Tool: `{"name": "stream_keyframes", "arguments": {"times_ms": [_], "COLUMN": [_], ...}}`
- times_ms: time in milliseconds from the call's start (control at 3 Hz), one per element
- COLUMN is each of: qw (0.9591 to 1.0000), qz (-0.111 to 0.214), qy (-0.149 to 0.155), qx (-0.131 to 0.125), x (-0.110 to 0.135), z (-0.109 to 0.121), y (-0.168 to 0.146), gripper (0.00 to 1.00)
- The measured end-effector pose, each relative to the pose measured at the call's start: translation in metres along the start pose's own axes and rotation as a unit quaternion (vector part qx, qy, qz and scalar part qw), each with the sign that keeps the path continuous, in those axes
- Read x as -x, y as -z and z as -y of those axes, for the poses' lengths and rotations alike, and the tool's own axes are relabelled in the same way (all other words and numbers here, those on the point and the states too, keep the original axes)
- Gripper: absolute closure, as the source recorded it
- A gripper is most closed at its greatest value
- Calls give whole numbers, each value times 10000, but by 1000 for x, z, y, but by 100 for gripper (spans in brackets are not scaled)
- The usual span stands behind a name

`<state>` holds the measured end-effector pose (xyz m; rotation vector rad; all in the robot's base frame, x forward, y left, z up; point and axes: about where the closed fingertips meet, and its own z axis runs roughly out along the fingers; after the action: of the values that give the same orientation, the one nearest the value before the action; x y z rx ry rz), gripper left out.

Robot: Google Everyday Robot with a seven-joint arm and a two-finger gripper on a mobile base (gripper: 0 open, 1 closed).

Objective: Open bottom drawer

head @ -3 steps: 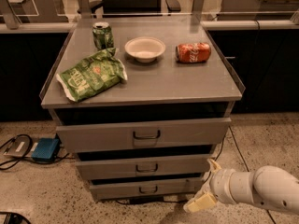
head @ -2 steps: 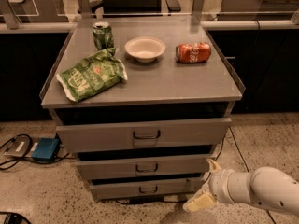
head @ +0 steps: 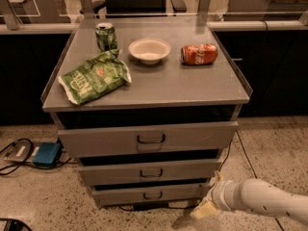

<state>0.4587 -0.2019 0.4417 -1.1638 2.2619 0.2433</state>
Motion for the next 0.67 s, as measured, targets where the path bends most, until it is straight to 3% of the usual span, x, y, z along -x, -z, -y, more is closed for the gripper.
{"name": "stream_keyframes", "arguments": {"times_ms": [333, 667], "qw": [10000, 9990], "qz": [0, 167], "qy": [1, 394], "qx": [1, 142], "x": [0, -1], "z": [0, -15], "y": [0, -12], "gripper": [0, 0]}}
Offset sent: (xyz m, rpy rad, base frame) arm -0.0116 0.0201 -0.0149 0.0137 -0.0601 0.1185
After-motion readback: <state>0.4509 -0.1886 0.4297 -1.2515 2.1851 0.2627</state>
